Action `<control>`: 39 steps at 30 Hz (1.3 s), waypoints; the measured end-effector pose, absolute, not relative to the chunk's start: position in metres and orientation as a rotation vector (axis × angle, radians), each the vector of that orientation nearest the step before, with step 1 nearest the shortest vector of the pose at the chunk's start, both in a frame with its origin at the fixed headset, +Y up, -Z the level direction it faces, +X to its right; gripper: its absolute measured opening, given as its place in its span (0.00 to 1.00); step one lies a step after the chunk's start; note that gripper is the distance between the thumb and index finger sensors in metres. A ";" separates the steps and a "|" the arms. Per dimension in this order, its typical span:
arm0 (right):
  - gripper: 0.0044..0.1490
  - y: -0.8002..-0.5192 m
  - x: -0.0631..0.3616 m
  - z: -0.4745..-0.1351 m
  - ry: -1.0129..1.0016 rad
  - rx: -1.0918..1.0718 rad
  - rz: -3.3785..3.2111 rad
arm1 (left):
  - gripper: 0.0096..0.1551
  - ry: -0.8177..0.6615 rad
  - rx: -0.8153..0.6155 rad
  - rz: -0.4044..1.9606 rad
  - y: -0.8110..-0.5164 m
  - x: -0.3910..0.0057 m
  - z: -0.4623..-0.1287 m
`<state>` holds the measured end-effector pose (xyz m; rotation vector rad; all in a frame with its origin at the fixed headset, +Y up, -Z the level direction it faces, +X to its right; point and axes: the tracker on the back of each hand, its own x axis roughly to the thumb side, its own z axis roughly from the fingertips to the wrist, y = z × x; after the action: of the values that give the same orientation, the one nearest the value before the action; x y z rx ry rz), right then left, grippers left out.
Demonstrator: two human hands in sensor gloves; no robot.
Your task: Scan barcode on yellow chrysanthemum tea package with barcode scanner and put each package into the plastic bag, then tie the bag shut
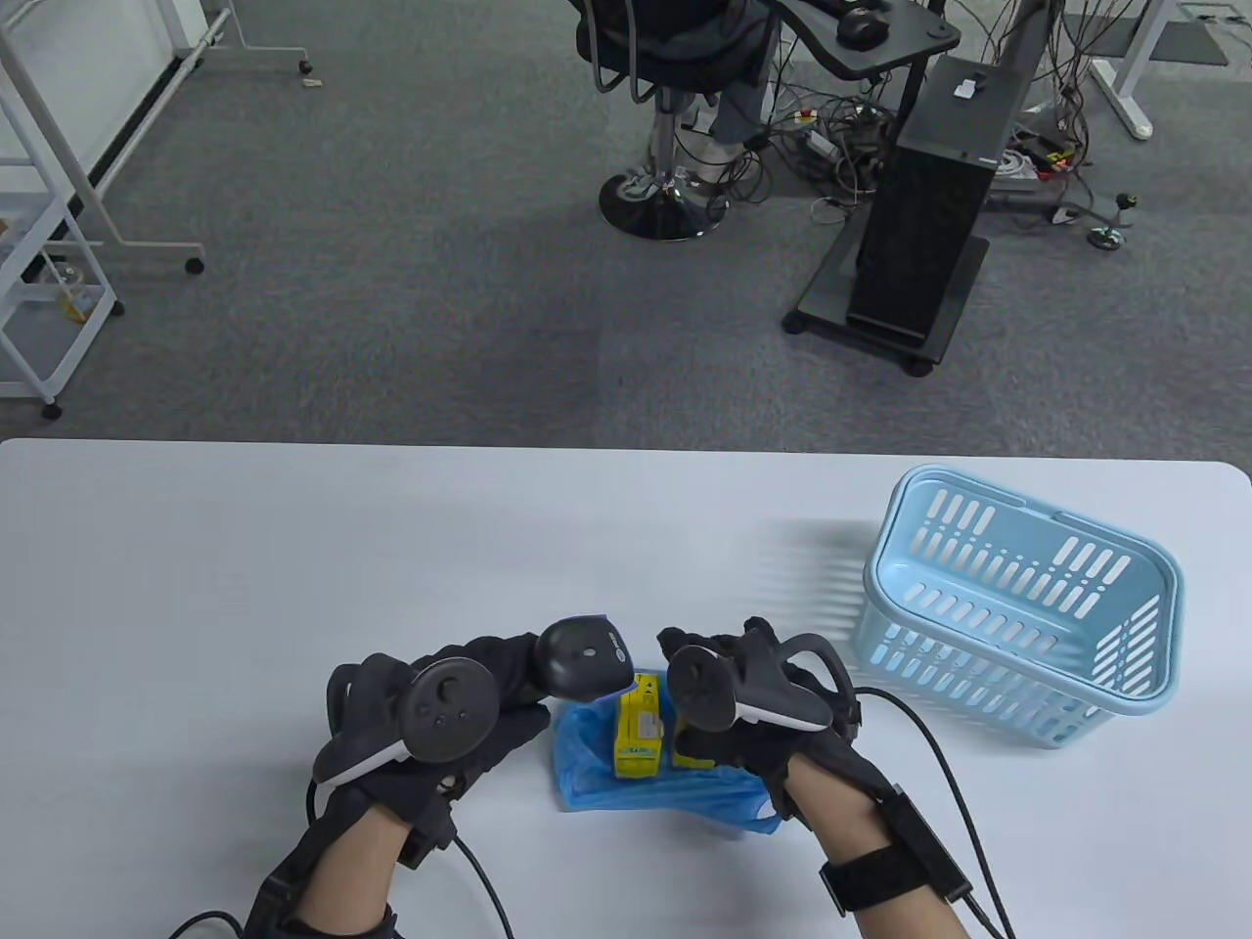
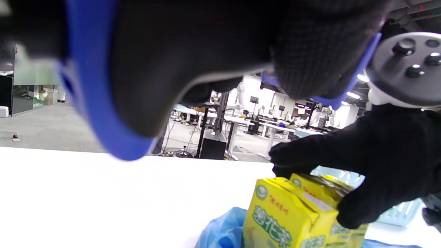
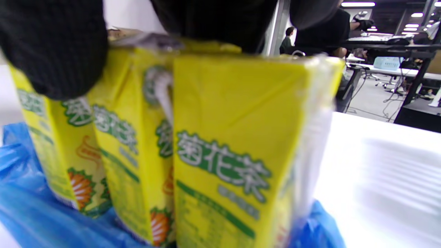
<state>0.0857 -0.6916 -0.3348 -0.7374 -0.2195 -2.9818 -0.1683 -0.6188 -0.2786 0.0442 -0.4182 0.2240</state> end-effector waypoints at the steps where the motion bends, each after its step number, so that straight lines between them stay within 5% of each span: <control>1: 0.65 -0.691 0.086 -0.334 -0.201 -0.734 -2.985 | 0.36 -0.415 0.041 0.227 -0.620 -0.169 -0.280; 8: 0.67 -0.678 0.096 -0.320 -0.052 -0.715 -2.954 | 0.36 -0.373 0.027 0.221 -0.625 -0.174 -0.283; 17: 0.69 -0.647 0.168 -0.288 0.080 -0.479 -3.160 | 0.36 -0.209 0.021 0.258 -0.644 -0.200 -0.295; 28: 0.69 -0.685 0.233 -0.271 -0.011 -0.219 -3.255 | 0.43 0.054 -0.161 0.310 -0.740 -0.253 -0.315; 39: 0.69 -0.709 0.243 -0.265 -0.103 -0.171 -3.228 | 0.43 0.206 -0.154 0.378 -0.764 -0.272 -0.310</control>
<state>0.2433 -0.7092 -0.2653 -0.1710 -0.1034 -3.2280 -0.2717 -0.7636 -0.3102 -0.1543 0.2056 0.3776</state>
